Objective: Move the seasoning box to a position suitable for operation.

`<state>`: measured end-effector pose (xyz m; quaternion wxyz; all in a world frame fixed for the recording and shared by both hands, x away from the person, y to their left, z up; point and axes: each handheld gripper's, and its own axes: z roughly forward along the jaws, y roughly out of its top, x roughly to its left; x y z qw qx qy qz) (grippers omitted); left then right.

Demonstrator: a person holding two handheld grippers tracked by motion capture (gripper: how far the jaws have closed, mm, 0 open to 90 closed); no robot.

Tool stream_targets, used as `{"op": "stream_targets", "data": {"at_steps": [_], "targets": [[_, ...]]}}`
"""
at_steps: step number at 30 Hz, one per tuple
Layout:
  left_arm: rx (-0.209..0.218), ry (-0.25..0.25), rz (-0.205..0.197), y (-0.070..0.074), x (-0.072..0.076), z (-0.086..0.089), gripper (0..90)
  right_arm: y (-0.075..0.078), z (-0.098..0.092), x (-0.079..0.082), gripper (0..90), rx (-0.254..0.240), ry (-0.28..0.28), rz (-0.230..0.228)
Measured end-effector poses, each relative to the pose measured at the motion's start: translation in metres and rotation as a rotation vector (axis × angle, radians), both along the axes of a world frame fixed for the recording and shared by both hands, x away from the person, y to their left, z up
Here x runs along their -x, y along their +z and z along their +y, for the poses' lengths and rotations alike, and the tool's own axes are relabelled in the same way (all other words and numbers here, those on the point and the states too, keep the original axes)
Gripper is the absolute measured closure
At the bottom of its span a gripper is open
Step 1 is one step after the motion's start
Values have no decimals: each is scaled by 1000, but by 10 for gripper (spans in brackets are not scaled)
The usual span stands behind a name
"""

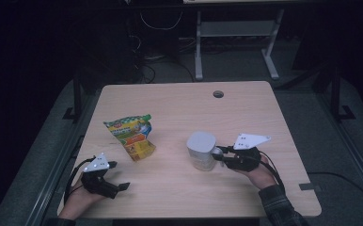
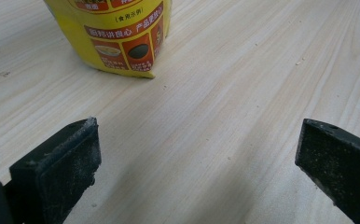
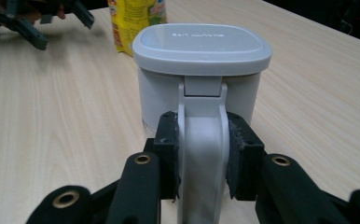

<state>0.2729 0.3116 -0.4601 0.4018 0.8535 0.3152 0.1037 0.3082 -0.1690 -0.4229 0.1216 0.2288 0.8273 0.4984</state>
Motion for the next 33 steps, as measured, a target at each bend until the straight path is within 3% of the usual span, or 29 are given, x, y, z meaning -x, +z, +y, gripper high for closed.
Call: {"op": "stream_targets", "data": {"at_steps": [21, 33], "targets": [[-7, -11, 0, -1, 0, 0, 0, -1, 18, 36, 685, -22, 117, 12], [-8, -15, 5, -1, 0, -1, 0, -7, 28, 40, 683, -29, 183, 14]]}}
